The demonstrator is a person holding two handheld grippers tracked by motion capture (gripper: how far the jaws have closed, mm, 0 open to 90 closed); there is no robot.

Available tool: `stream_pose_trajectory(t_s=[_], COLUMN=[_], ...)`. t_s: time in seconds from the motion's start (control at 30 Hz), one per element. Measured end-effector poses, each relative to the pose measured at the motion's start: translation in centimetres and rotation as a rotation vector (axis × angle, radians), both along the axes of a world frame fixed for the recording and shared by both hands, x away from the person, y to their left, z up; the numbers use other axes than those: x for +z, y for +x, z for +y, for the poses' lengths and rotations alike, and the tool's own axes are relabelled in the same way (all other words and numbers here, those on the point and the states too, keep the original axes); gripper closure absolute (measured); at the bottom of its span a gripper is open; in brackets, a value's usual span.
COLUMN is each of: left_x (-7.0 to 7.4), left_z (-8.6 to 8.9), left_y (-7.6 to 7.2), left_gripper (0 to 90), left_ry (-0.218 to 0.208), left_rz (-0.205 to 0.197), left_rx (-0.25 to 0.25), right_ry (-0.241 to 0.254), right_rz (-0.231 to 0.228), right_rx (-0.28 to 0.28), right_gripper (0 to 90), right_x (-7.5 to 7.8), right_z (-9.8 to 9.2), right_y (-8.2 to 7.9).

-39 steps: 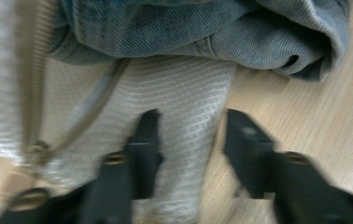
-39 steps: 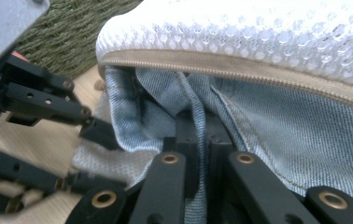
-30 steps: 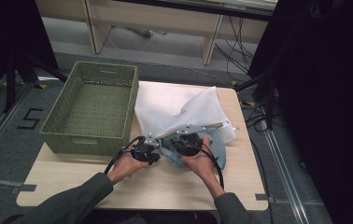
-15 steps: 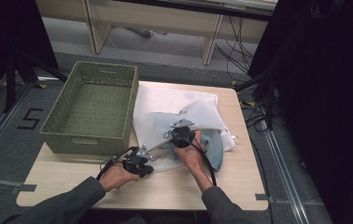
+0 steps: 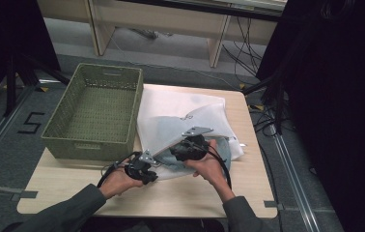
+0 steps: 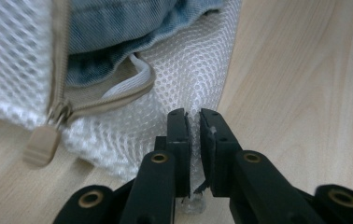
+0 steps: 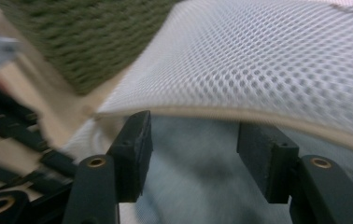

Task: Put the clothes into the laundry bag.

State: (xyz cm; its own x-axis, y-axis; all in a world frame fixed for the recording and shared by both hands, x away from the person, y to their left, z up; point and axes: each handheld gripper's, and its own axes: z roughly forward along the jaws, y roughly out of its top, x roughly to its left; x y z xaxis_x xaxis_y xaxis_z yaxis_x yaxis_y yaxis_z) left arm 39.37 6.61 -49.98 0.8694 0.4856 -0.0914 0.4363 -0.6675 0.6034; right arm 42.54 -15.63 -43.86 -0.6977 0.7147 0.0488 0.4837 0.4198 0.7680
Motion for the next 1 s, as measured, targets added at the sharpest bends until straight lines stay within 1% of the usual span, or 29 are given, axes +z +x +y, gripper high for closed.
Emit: stream_pose_trajectory(t_s=[0.03, 0.07, 0.1, 0.13, 0.17, 0.2, 0.23, 0.27, 0.3, 0.37, 0.4, 0.43, 0.47, 0.5, 0.53, 0.57, 0.6, 0.63, 0.67, 0.7, 0.73, 0.77, 0.8, 0.83, 0.87, 0.9, 0.93, 0.97, 1.0], left_x=[0.0, 0.1, 0.1, 0.3, 0.3, 0.4, 0.5, 0.6, 0.6, 0.5, 0.5, 0.4, 0.2, 0.1, 0.0, -0.1, -0.2, -0.4, -0.5, -0.5, -0.4, -0.5, -0.4, -0.5, -0.5, -0.5, -0.6, -0.5, -0.6], left_z=[0.0, -0.1, -0.2, -0.3, -0.3, -0.5, -0.8, -1.1, -1.4, -2.3, -2.7, -2.9, -3.2, -3.3, -3.4, -3.5, -3.6, -3.7, -3.7, -3.8, -3.8, -3.8, -3.8, -3.7, -3.6, -3.4, -3.4, -3.3, -3.4], left_y=[0.0, 0.0, -0.1, -0.1, -0.2, -0.2, -0.3, -0.3, -0.3, -0.3, -0.3, -0.3, -0.3, -0.2, -0.1, -0.1, 0.0, -0.1, -0.1, -0.2, -0.2, -0.3, -0.3, -0.4, -0.3, -0.2, -0.1, 0.0, -0.2], left_gripper=[79.5, 78.8, 78.0, 77.4, 76.1, 75.0, 72.7, 69.2, 65.3, 63.5, 60.8, 57.5, 53.8, 49.2, 45.3, 43.1, 40.9, 40.9, 39.2, 37.7, 40.7, 40.7, 46.1, 55.5, 60.1, 65.9, 70.0, 72.9, 76.5], left_ry=[-0.001, 0.007, 0.001, 0.000, -0.002, -0.010, -0.024, -0.030, -0.041, -0.050, -0.047, -0.038, -0.038, -0.039, -0.032, -0.032, -0.034, -0.039, -0.041, -0.037, -0.029, -0.023, -0.013, -0.008, -0.011, 0.000, -0.020, -0.007, -0.020], left_rz=[0.002, -0.005, -0.009, -0.016, -0.023, -0.028, -0.034, -0.043, -0.043, -0.054, -0.055, -0.065, -0.062, -0.061, -0.060, -0.057, -0.052, -0.047, -0.036, -0.044, -0.051, -0.067, -0.087, -0.098, -0.104, -0.118, -0.119, -0.113, -0.109], left_rx=[0.002, -0.007, -0.005, -0.020, -0.026, -0.023, -0.021, -0.035, -0.038, -0.052, -0.053, -0.063, -0.054, -0.045, -0.045, -0.040, -0.038, -0.034, -0.032, -0.039, -0.042, -0.046, -0.049, -0.047, -0.042, -0.046, -0.032, -0.037, -0.021], right_ry=[-0.001, 0.007, 0.004, -0.011, -0.012, -0.024, -0.035, -0.030, -0.052, -0.057, -0.050, -0.033, -0.019, -0.008, -0.004, -0.012, -0.038, -0.038, -0.031, -0.039, -0.056, -0.056, -0.047, -0.080, -0.068, -0.102, -0.117, -0.139, -0.154], right_rz=[0.019, 0.010, -0.005, -0.006, -0.010, -0.014, -0.007, -0.006, 0.003, -0.003, 0.039, 0.017, 0.037, 0.033, 0.041, 0.042, 0.055, 0.055, 0.056, 0.063, 0.069, 0.069, 0.079, 0.076, 0.097, 0.104, 0.096, 0.097, 0.111], right_rx=[0.004, -0.004, -0.016, -0.013, -0.040, -0.044, -0.047, -0.060, -0.068, -0.058, -0.056, -0.041, -0.019, 0.004, 0.004, 0.008, 0.004, 0.004, -0.009, -0.011, -0.008, -0.008, -0.009, -0.004, -0.010, -0.003, -0.003, -0.005, -0.019], right_gripper=[44.4, 44.2, 44.0, 43.5, 42.8, 42.3, 41.7, 41.0, 40.5, 39.7, 38.5, 37.5, 36.9, 36.6, 36.4, 36.1, 35.0, 35.0, 34.1, 33.4, 32.6, 32.6, 32.1, 30.9, 30.3, 29.6, 28.8, 28.5, 29.3], right_x=[0.6, 0.8, 1.0, 1.2, 1.1, 1.0, 0.9, 0.5, -0.1, -0.4, -0.5, -0.8, -0.9, -1.2, -1.5, -1.7, -2.4, -2.4, -2.8, -3.0, -3.5, -3.5, -3.8, -4.3, -4.5, -4.8, -5.1, -5.2, -5.3], right_z=[-0.7, -1.1, -2.0, -2.6, -3.4, -3.9, -4.6, -5.1, -5.8, -6.0, -6.1, -5.9, -5.7, -5.4, -5.0, -4.8, -4.0, -4.0, -3.6, -3.4, -2.9, -2.9, -2.7, -2.6, -2.4, -2.3, -2.1, -1.9, -1.5], right_y=[-0.6, -1.0, -1.5, -1.8, -2.2, -2.4, -2.5, -2.7, -2.8, -2.7, -2.8, -2.5, -2.5, -2.3, -2.3, -2.1, -1.6, -1.6, -1.4, -1.2, -1.1, -1.1, -1.1, -1.0, -1.0, -1.1, -1.1, -1.2, -1.4])
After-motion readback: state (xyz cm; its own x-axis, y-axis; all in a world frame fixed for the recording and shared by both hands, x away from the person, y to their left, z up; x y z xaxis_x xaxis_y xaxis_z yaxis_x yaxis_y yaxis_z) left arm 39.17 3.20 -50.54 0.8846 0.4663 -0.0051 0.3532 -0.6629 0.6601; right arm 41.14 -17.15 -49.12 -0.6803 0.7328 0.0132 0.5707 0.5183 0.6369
